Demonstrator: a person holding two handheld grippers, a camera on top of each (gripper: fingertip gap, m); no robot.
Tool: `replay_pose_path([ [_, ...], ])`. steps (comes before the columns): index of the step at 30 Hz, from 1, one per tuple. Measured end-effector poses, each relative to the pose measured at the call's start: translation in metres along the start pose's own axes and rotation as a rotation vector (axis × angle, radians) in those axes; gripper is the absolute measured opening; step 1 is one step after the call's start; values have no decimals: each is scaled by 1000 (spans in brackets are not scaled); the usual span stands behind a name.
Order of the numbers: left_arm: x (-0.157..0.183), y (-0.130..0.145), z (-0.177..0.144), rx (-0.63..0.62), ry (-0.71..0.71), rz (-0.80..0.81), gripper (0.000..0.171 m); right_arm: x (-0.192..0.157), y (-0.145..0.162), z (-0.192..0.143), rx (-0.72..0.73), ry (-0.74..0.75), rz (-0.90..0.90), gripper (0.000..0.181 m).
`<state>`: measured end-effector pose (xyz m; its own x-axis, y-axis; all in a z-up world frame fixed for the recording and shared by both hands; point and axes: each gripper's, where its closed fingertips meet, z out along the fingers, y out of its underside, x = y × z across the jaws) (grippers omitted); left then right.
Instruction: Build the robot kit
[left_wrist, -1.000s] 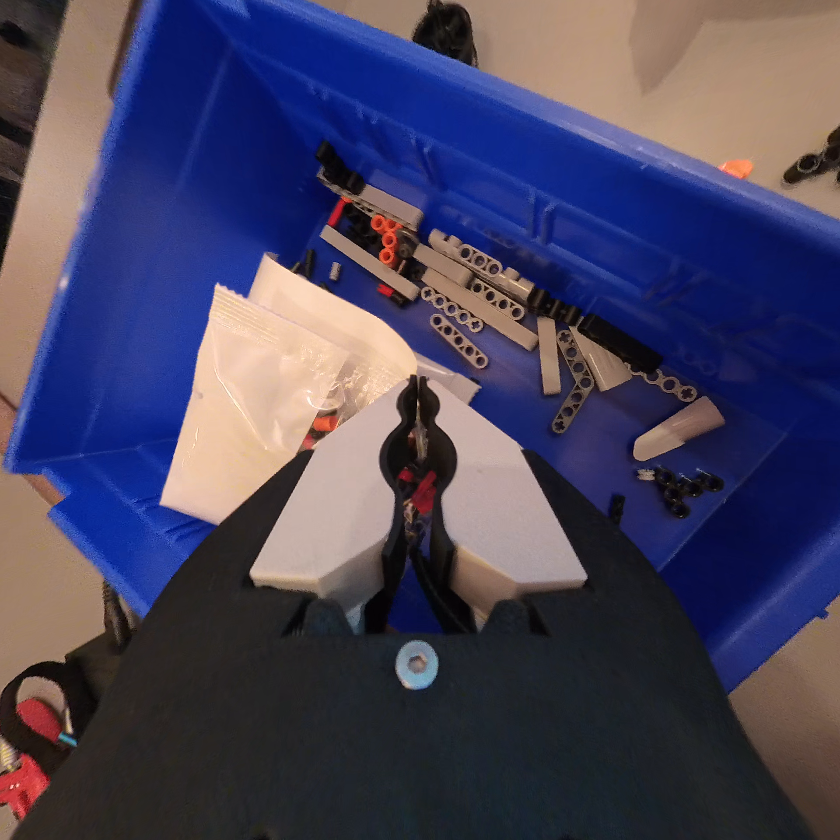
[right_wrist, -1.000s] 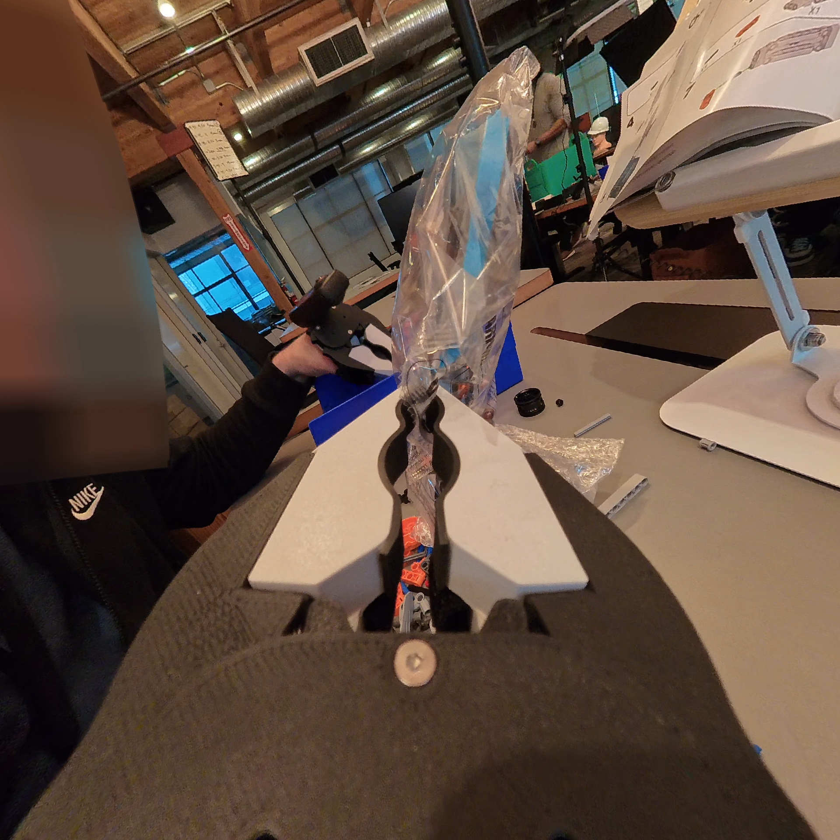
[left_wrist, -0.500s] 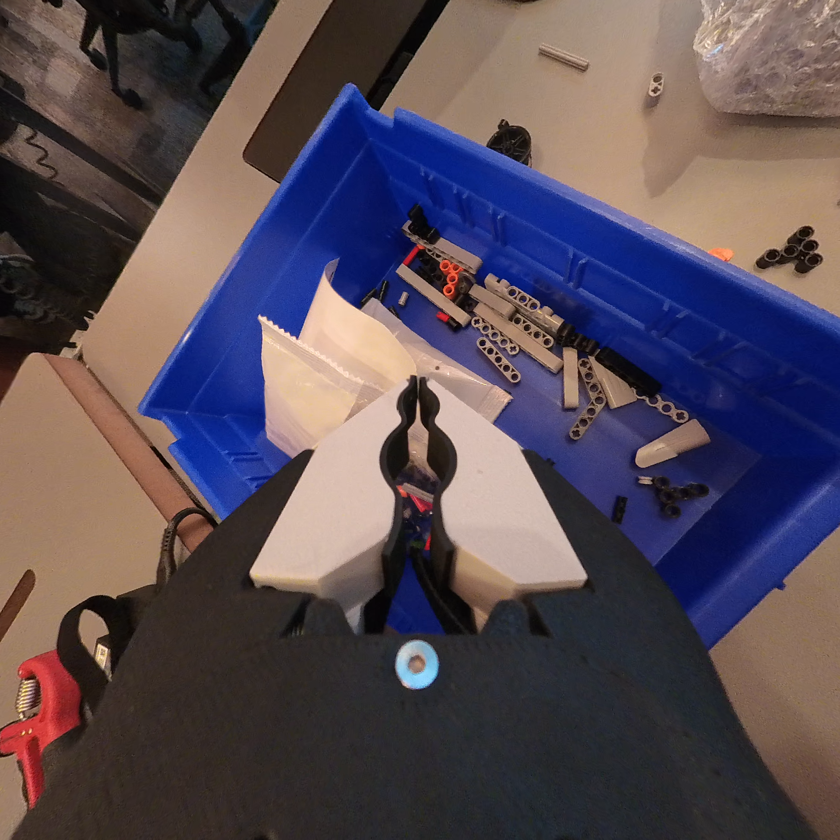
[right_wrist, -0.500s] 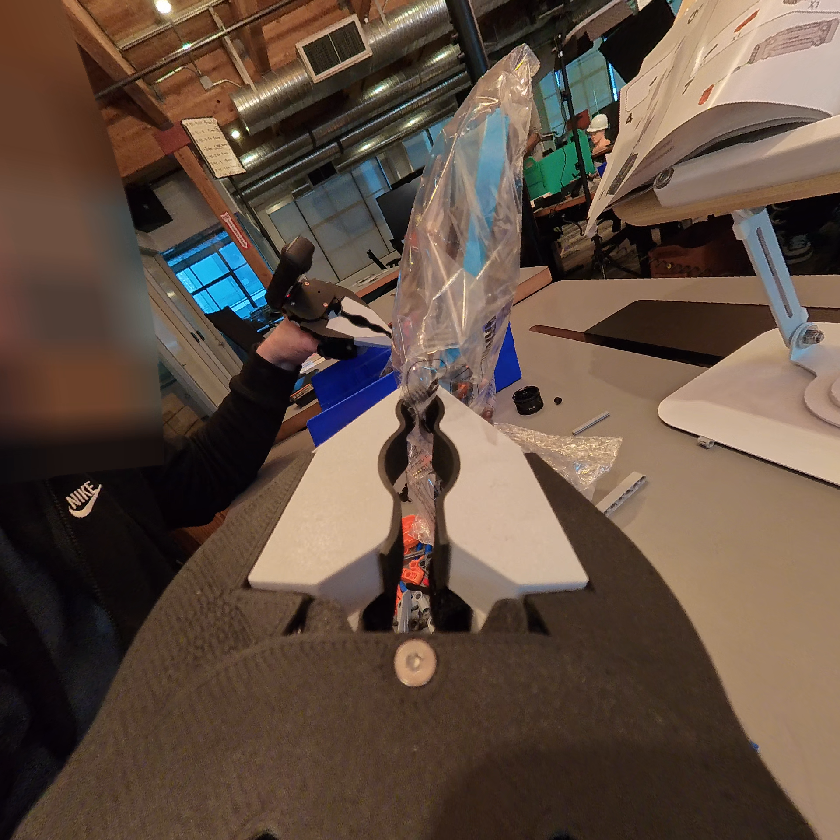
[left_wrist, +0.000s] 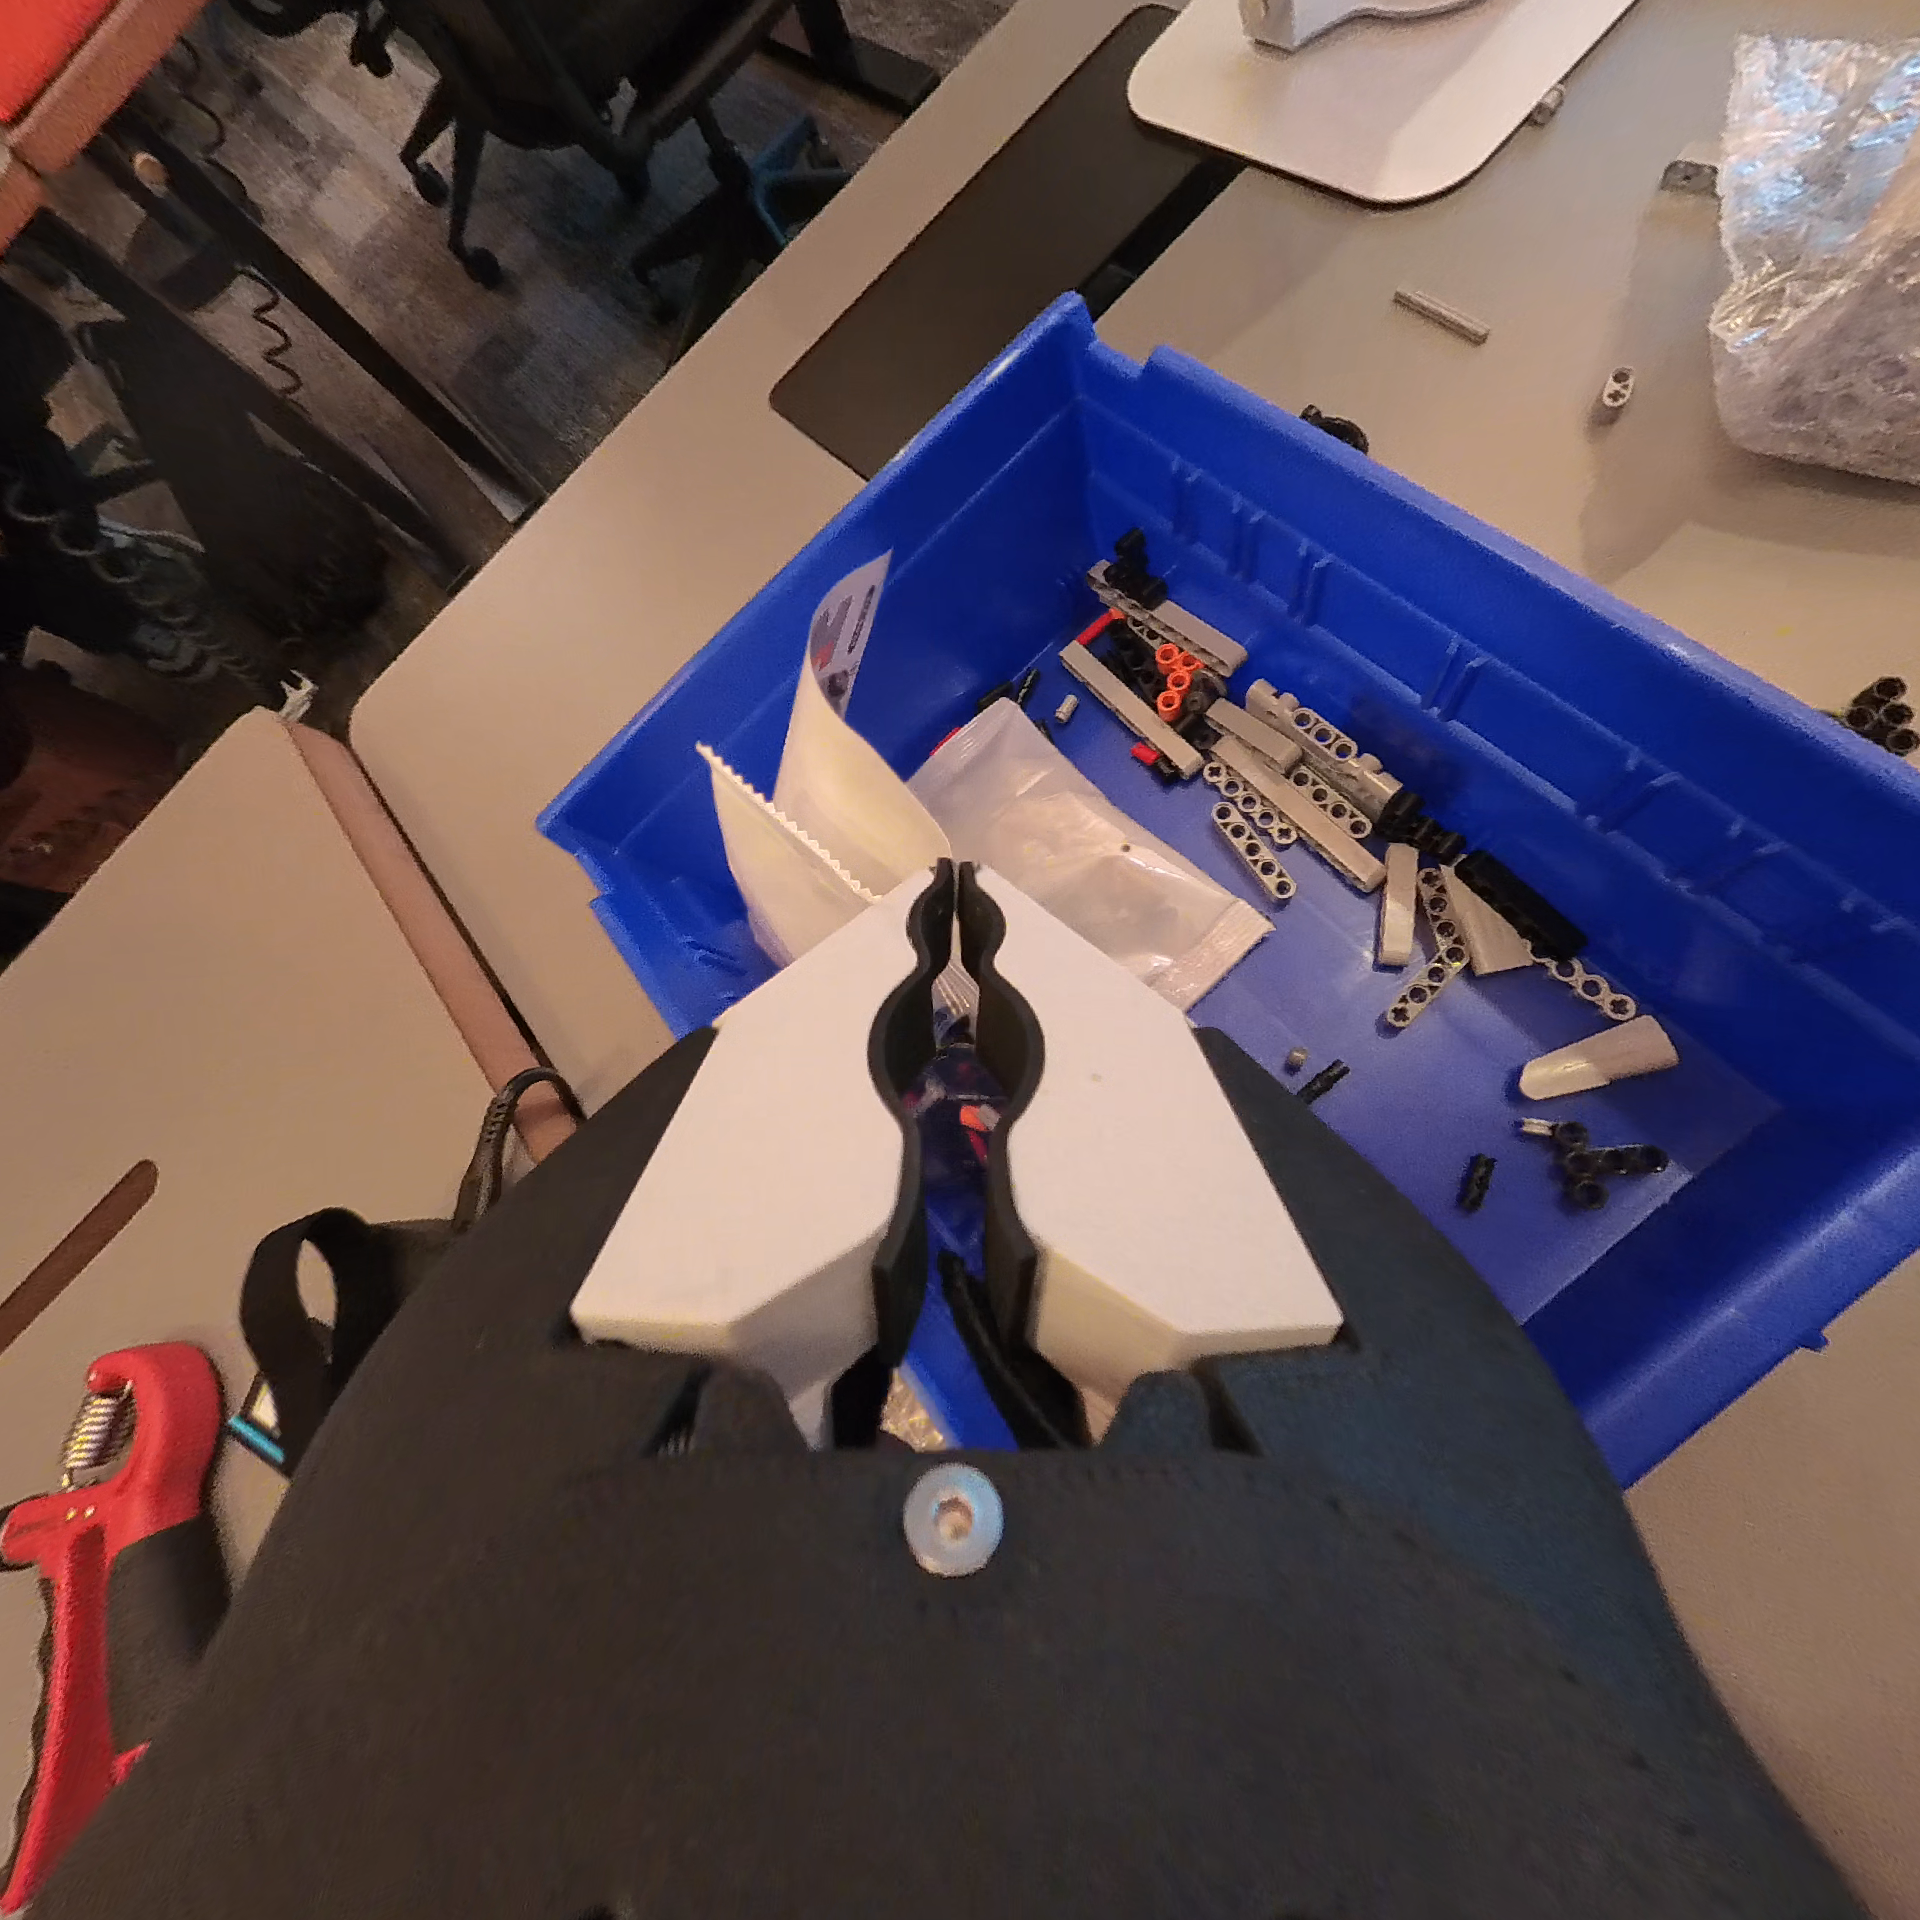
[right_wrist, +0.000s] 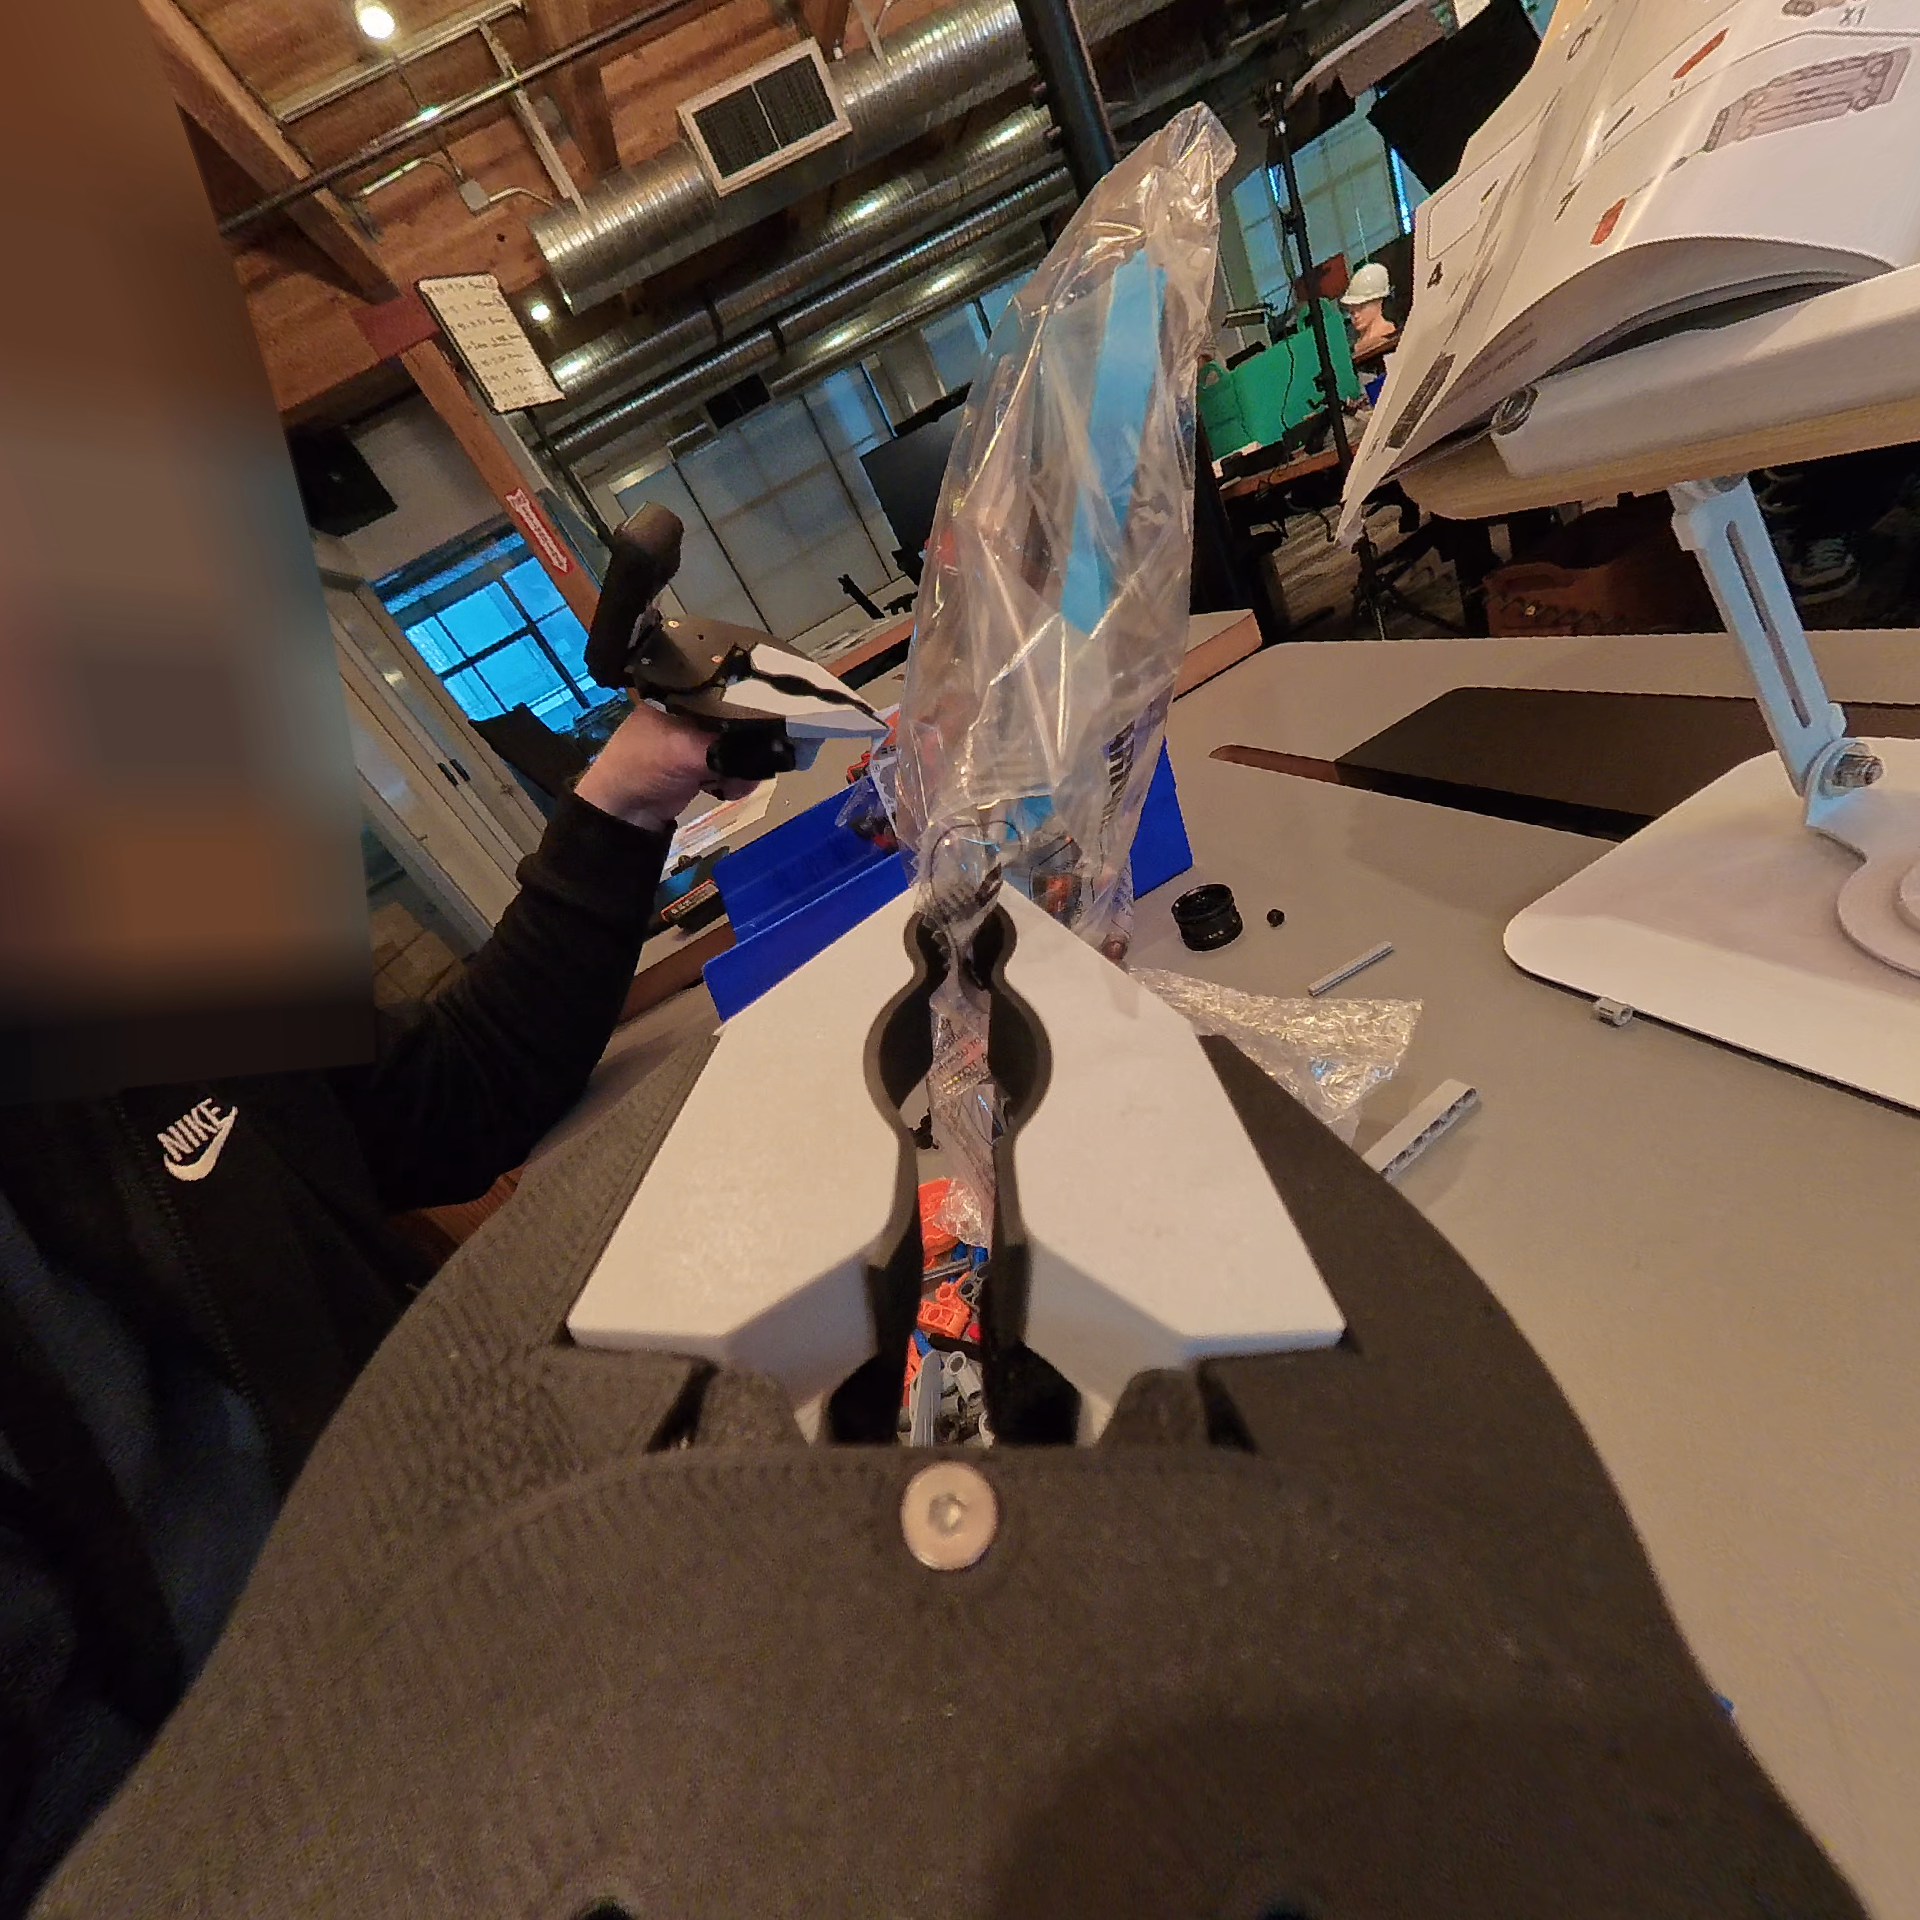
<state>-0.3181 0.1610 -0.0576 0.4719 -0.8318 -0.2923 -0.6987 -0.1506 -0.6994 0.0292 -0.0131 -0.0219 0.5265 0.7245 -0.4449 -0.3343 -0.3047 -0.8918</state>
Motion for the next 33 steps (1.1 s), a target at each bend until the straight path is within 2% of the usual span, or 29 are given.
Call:
replay_pose_path([
  [5, -5, 1, -3, 10, -8, -18, 0, 0, 0, 0, 1, -1, 1, 1],
  [10, 12, 2, -8, -36, 49, -7, 0, 0, 1, 0, -1, -1, 2, 1],
  [15, 65, 4, -8, -128, 221, 15, 0, 2, 1, 0, 1, -1, 10, 1],
  [23, 145, 32, -3, -279, 479, 41, 0, 2, 2, 1, 5, -11, 25, 1],
  [24, 154, 39, -4, -305, 520, 54, 5, 2, 3, 1, 5, -12, 28, 1],
  [25, 156, 41, -2, -309, 528, 59, 18, 3, 3, 1, 5, -12, 29, 1],
  [26, 153, 39, -2, -299, 526, 47, 25, 3, 3, 1, 4, -10, 29, 1],
  [28, 136, 24, -6, -225, 502, 8, 27, 5, 3, 0, 8, -9, 33, 1],
  [30, 100, 3, -6, -137, 383, 4, 34, 5, 2, 0, 14, -11, 39, 1],
  [32, 53, -1, 7, -166, 215, 23, 39, 5, 3, 0, 13, -14, 41, 1],
  [33, 42, -3, 15, -181, 207, 27, 39, 5, 3, 1, 12, -15, 40, 1],
])
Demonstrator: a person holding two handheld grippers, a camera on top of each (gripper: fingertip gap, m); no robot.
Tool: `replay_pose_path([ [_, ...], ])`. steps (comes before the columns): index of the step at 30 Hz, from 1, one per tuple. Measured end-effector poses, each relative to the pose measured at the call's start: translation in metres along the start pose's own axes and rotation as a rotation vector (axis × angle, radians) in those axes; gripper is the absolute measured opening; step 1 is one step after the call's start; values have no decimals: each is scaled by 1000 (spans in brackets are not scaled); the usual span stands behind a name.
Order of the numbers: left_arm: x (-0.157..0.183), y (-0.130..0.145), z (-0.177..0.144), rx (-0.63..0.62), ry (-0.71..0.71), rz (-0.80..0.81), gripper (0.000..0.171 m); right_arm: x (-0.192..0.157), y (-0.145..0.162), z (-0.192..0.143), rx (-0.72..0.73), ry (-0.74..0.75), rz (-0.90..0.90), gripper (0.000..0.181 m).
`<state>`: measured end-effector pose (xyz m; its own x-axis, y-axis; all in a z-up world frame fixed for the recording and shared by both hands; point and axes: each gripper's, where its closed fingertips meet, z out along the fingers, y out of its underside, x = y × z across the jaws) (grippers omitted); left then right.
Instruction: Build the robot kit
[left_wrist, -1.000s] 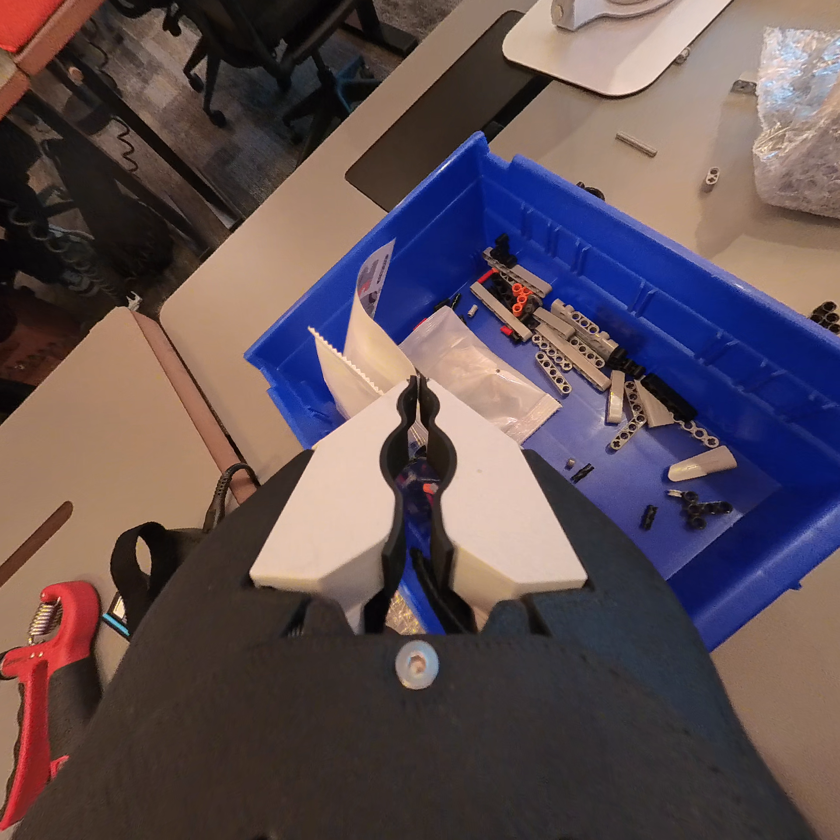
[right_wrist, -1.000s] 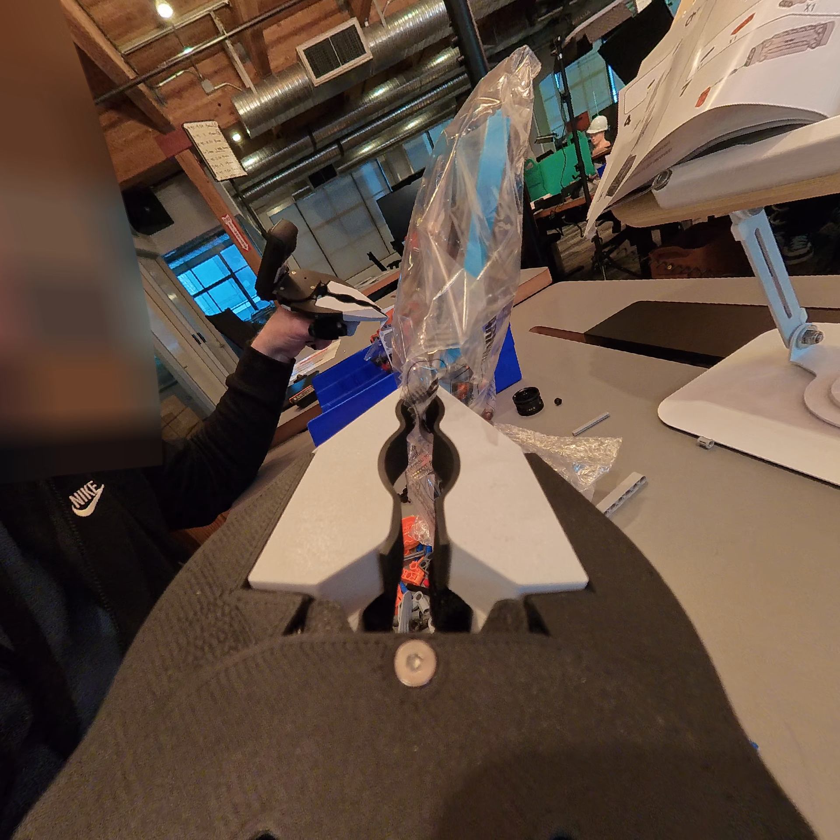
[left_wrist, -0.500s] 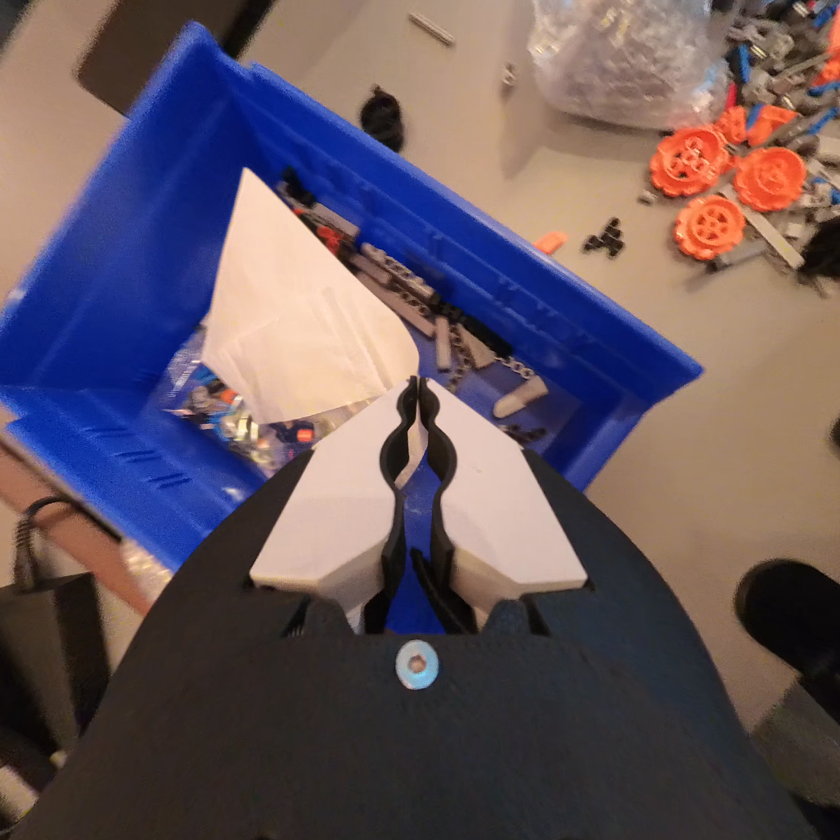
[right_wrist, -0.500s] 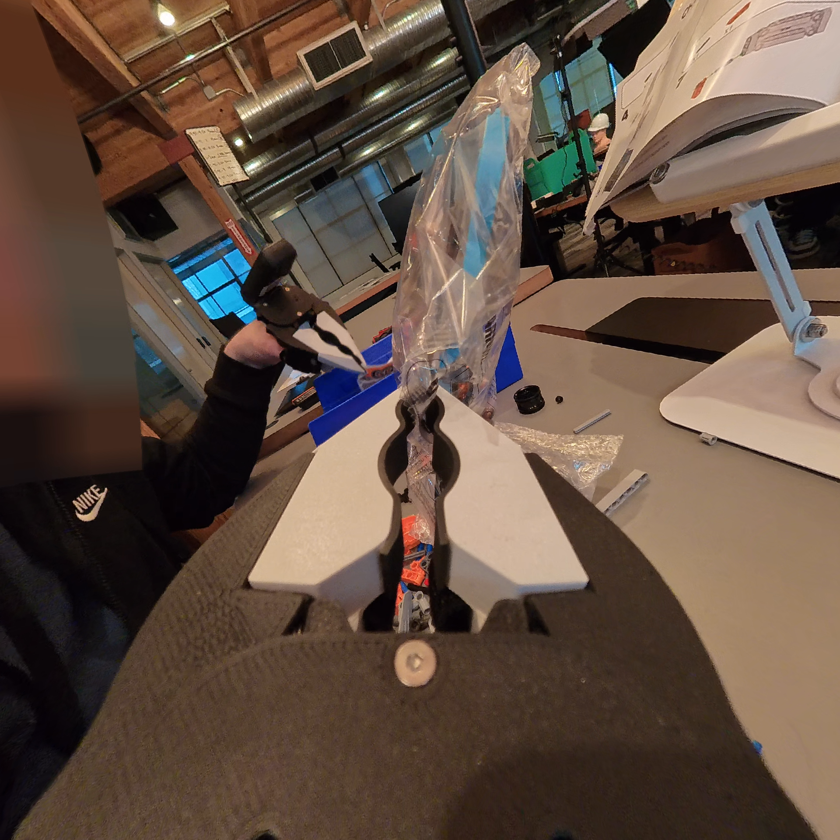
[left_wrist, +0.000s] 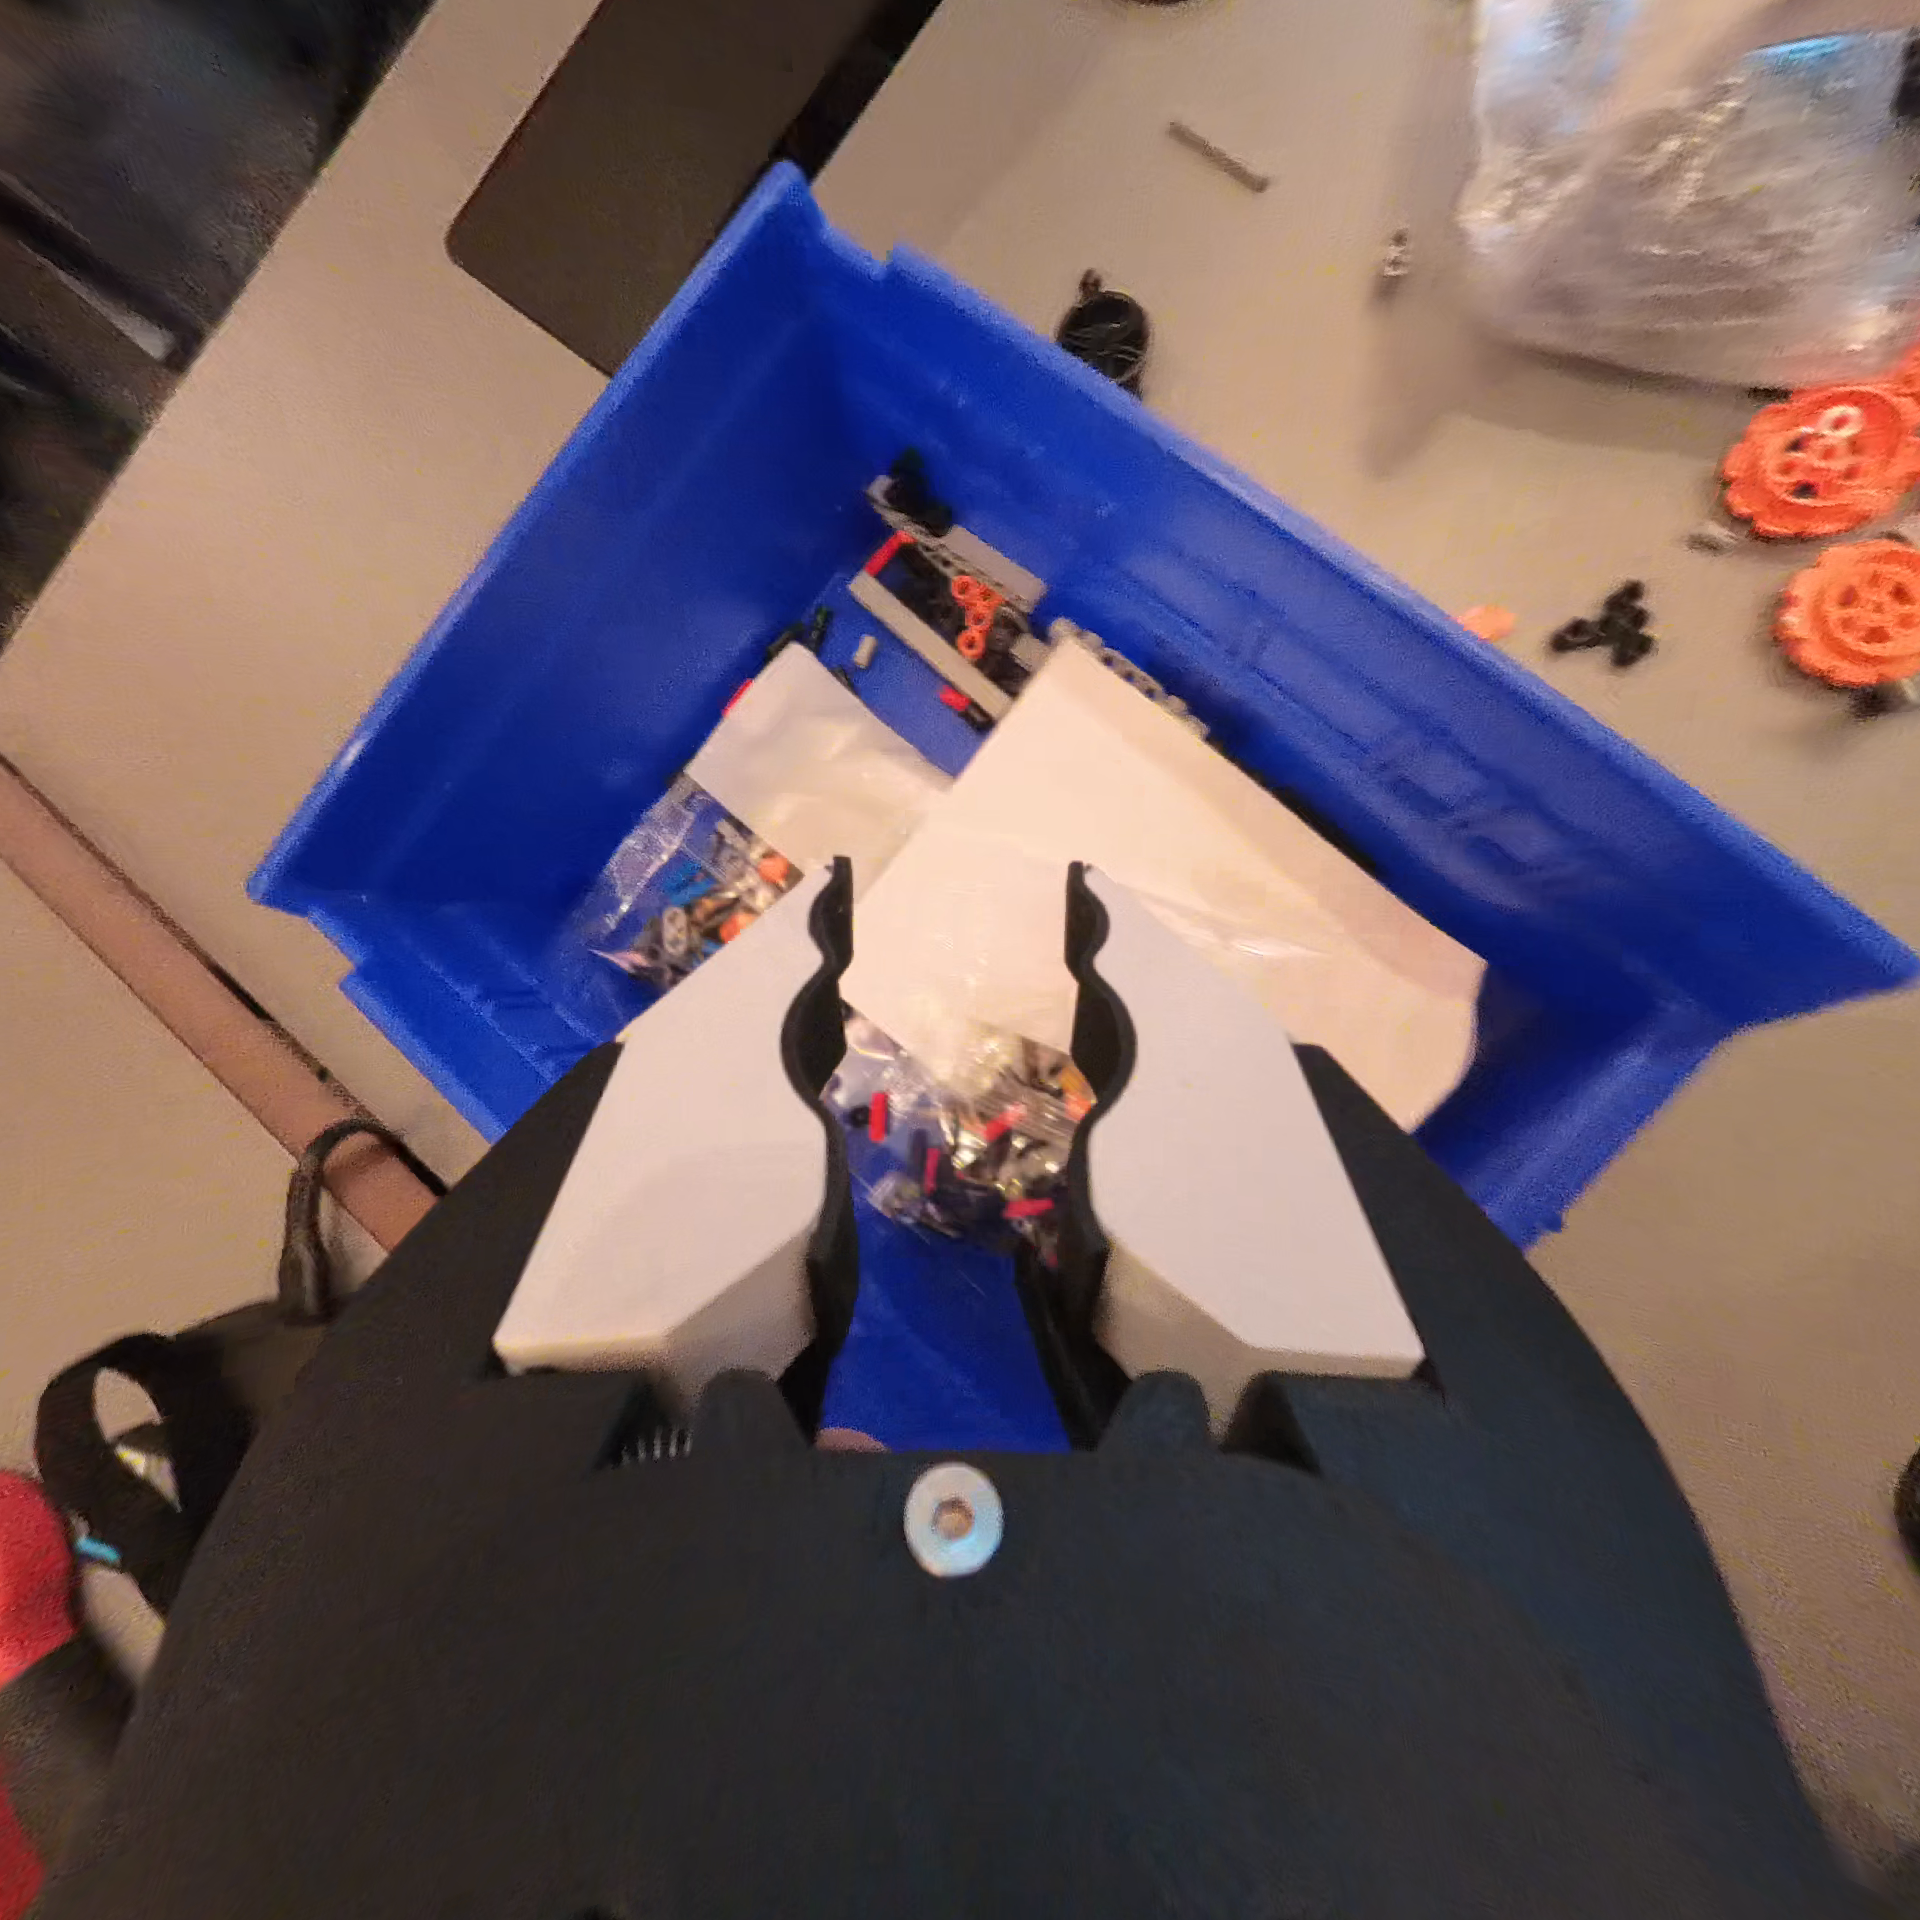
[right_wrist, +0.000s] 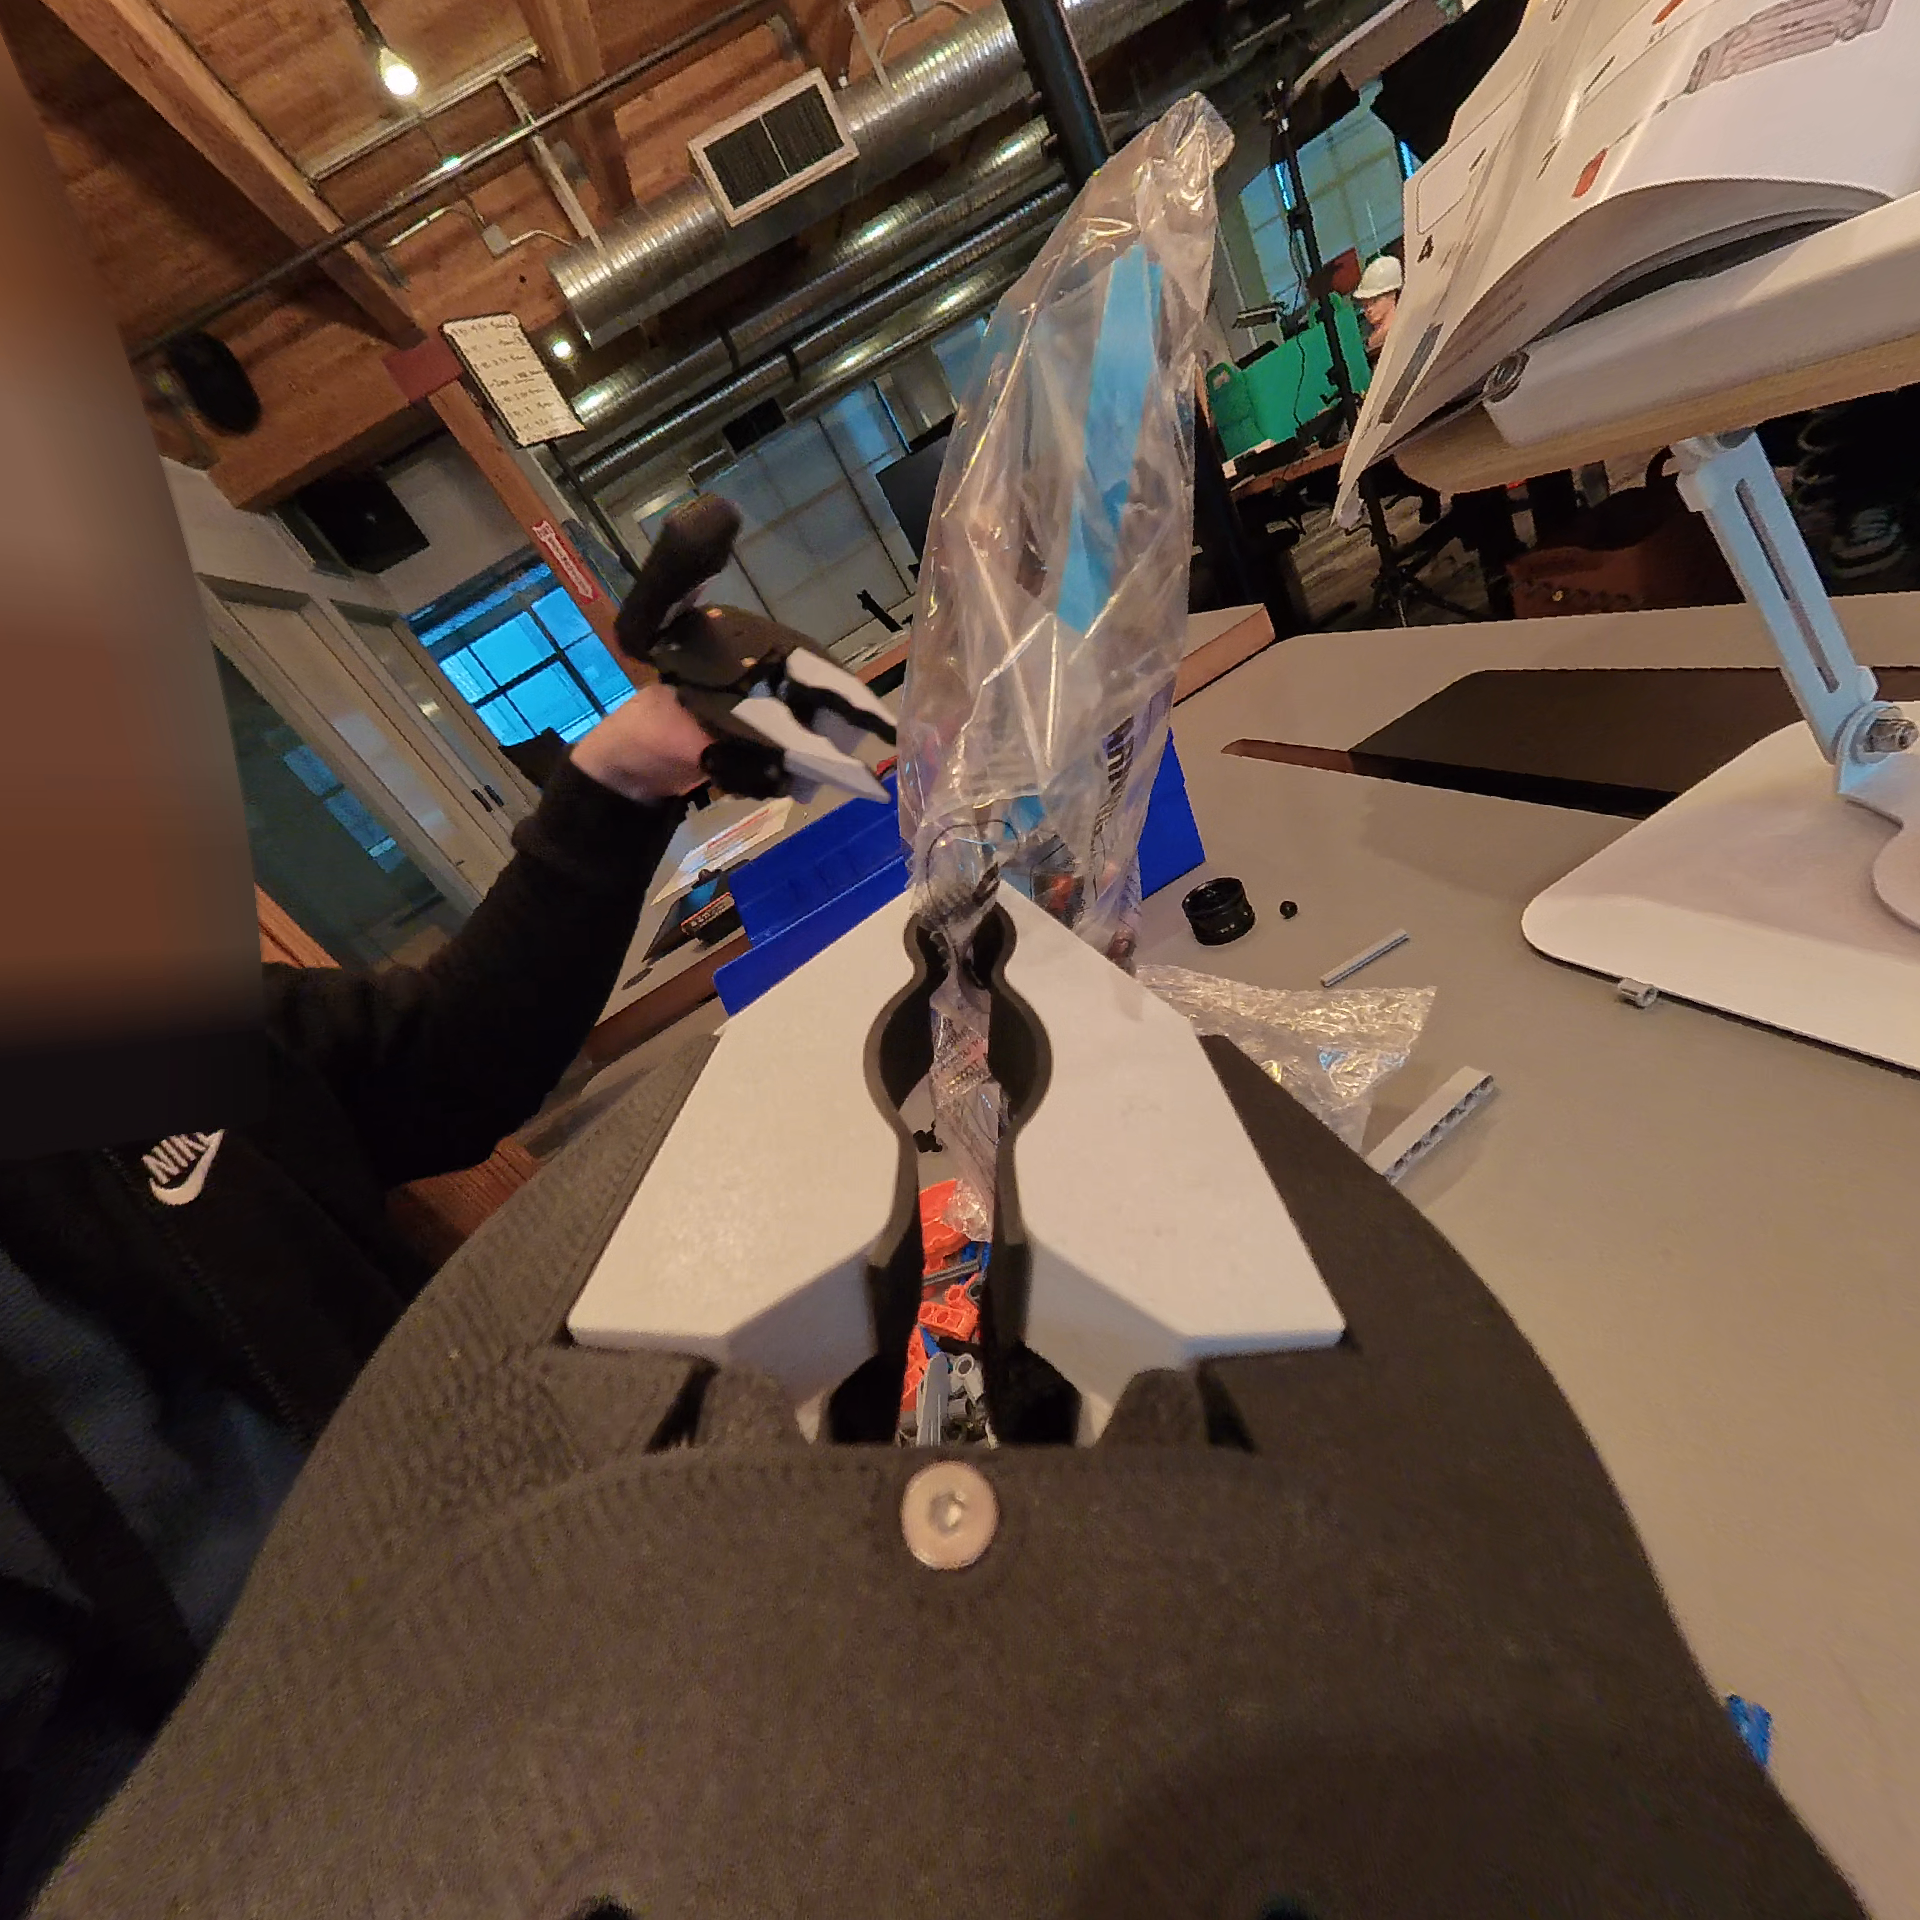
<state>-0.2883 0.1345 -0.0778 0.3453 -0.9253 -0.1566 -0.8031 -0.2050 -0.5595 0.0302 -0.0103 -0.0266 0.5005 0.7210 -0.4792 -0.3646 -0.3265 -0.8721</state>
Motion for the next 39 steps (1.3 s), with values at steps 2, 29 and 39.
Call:
replay_pose_path([
  [2, -21, 0, 23, -74, 0, -10, 38, 0, 1, 1, -1, -2, 0, 1],
  [29, -49, 28, 109, -351, -32, 29, 2, -2, -3, -1, 22, -21, 17, 1],
  [39, -62, -32, 52, -21, -209, 18, 2, -8, -5, -1, 26, -34, 11, 1],
])
